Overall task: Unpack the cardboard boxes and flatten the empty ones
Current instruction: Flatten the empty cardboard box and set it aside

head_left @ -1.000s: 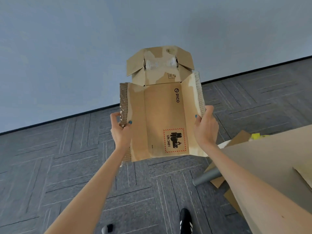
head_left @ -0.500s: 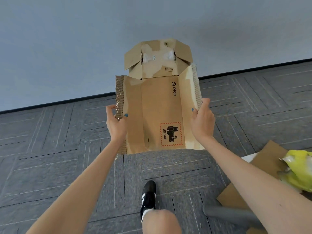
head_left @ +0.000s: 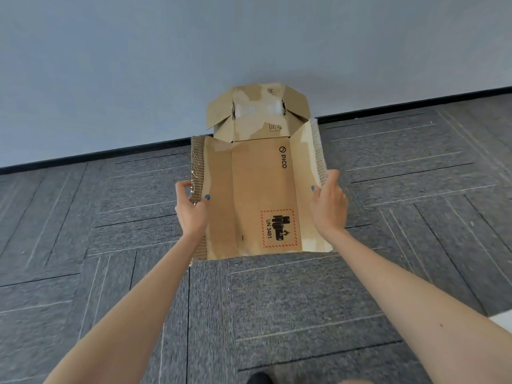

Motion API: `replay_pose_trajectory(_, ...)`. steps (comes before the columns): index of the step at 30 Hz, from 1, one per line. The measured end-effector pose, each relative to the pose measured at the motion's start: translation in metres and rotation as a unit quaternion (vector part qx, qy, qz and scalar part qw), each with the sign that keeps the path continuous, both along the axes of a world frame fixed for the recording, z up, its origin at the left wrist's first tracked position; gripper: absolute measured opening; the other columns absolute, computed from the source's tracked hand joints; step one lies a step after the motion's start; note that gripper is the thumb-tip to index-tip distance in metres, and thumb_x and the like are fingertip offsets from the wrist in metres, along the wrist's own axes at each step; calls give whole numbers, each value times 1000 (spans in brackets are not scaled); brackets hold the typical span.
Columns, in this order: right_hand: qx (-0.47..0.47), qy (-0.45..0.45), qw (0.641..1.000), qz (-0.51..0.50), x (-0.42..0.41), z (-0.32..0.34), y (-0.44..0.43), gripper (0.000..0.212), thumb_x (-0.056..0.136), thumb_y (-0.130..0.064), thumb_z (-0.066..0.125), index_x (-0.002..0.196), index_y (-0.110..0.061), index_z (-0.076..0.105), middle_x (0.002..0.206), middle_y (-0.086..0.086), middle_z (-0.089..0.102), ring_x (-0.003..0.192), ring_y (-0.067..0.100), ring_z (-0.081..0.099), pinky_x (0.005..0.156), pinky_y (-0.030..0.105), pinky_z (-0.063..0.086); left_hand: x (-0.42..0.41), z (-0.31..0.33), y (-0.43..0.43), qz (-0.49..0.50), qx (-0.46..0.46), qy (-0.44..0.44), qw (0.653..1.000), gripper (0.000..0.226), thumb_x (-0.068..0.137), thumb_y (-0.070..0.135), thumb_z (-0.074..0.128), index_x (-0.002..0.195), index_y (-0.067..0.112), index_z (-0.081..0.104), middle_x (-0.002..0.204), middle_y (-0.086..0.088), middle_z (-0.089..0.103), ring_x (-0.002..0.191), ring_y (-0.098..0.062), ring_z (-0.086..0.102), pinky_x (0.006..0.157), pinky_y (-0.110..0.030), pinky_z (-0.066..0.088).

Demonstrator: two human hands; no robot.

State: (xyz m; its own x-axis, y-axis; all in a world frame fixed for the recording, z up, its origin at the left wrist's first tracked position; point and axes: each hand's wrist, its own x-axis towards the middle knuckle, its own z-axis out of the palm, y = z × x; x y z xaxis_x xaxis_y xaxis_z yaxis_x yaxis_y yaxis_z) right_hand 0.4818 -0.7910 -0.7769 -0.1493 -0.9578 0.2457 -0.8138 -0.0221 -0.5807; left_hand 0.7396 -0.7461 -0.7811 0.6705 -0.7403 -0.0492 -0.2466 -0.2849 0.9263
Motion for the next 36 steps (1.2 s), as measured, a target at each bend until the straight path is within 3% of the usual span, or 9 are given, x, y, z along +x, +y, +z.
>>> replay_pose_trajectory(3,5,4,1000,9,8,-51,-27,18,97,-8,51,111,-4,40,118,19,64,89,35,66,60,31,42,7,-48,-21,4,8,1,1000,39,91,-4,59,125,10,46,93,20,49,74,7,46,56,-5,41)
replay_pose_trajectory(6,14,19,1000,4,8,-91,-47,18,97,-8,52,110,-5,40,117,19,65,87,34,67,57,30,40,7,-91,-40,7,20,16,1000,40,93,-4,59,127,11,46,92,21,44,73,8,41,50,0,36)
replay_pose_trajectory(9,36,37,999,-8,-2,-117,-61,19,97,-9,53,110,-5,40,113,19,66,86,35,67,58,35,43,-1,-124,-56,-9,41,26,999,39,93,-4,58,126,12,46,95,18,47,75,7,44,54,-5,40)
replay_pose_trajectory(14,67,51,996,-15,-20,-144,-86,20,97,-7,52,112,-5,39,112,20,65,89,38,65,62,38,42,-11,-166,-80,-18,63,58,996,40,90,0,62,117,25,46,111,-2,56,100,-31,61,82,-49,56)
replay_pose_trajectory(21,138,77,987,-20,-50,-173,-112,27,95,-9,55,117,-8,39,111,16,64,93,33,63,63,34,36,-31,-207,-104,-6,95,67,993,40,91,-4,60,125,12,46,111,-4,55,77,-5,52,63,-26,48)
replay_pose_trajectory(26,170,31,985,1,-68,-192,-130,77,87,-2,65,147,-12,17,144,11,35,126,28,43,87,45,45,-25,-223,-111,27,95,75,992,42,89,-4,60,124,16,47,116,-9,61,87,-19,63,69,-34,53)
replay_pose_trajectory(29,182,114,975,55,-76,-205,-129,81,83,-7,70,148,-16,22,148,16,23,130,31,33,96,46,45,-28,-229,-112,34,132,16,991,43,90,7,65,127,16,46,106,-6,62,82,-24,62,73,-38,52)
replay_pose_trajectory(32,246,173,950,81,-84,-222,-125,73,91,-23,63,151,-21,20,159,16,-6,146,36,4,117,48,21,-25,-238,-111,-1,211,-99,973,47,90,26,68,131,17,46,120,-6,60,99,-27,59,80,-42,50)
replay_pose_trajectory(36,268,189,939,108,-86,-239,-119,67,95,-34,57,151,-22,22,159,11,-17,147,34,-10,118,46,1,-17,-251,-108,-67,286,-251,922,58,91,40,66,140,15,49,136,-15,44,126,-33,40,98,-49,40)
